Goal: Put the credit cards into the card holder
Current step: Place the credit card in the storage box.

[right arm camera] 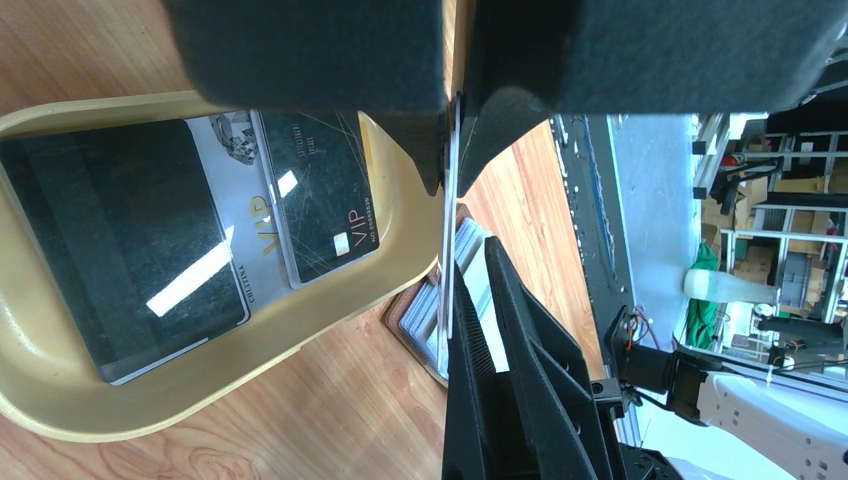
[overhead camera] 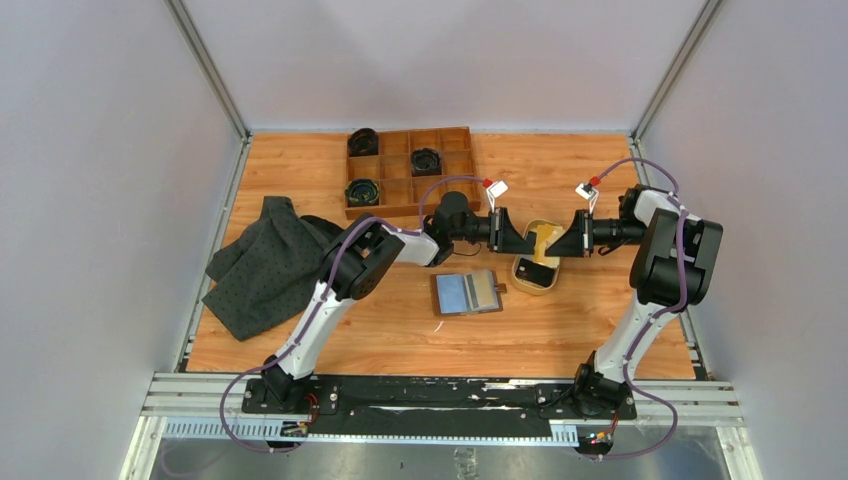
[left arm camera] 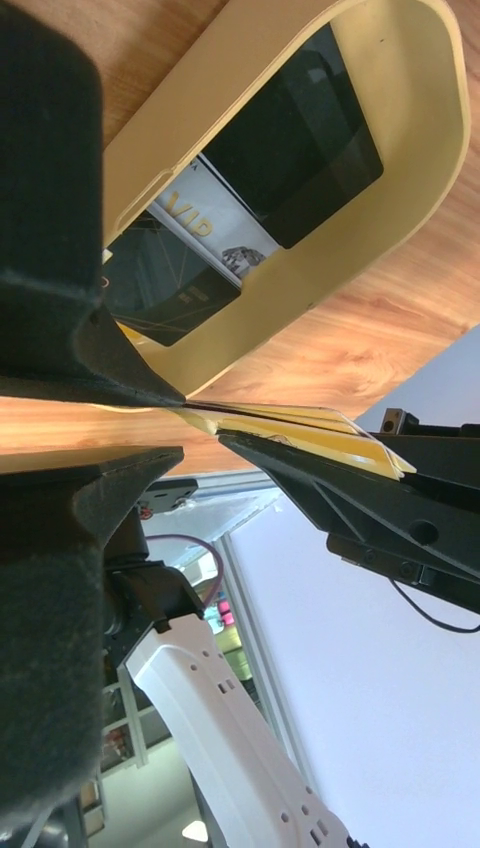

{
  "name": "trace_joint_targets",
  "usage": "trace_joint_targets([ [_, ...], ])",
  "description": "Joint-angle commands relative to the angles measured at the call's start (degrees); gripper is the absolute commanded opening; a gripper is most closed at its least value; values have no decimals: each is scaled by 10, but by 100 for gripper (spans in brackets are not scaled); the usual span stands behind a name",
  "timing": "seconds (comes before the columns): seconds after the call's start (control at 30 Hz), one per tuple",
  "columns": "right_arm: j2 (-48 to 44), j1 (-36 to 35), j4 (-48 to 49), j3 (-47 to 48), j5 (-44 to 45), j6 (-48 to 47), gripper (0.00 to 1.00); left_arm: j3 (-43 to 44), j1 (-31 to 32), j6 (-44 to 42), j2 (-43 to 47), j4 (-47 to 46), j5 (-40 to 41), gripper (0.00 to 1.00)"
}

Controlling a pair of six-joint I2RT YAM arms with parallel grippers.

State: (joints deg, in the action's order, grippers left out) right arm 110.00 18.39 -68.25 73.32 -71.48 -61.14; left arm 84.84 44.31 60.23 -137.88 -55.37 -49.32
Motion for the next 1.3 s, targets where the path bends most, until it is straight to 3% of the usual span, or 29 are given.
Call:
trace_joint_targets([
  [0.0,-7,3,11,-8,2,9,0,-4,2,-6,9,-11,-12,24],
  [0.13,-9,4,4,-8,-1,1,0,-15,-1,-41,15,31,7,33],
  [0.6,5,4,-21,2,-11,-19,0,-1,5,-32,5,31,-2,34],
  [0.83,7,3,-22,3,-8,-19,0,9,9,-20,4,22,-10,28],
  [1.0,7,3,-20,5,-3,-17,0,8,9,5,0,-12,-18,16],
  [1.27,-2,3,18,-5,14,21,0,9,9,25,0,-36,-29,10],
])
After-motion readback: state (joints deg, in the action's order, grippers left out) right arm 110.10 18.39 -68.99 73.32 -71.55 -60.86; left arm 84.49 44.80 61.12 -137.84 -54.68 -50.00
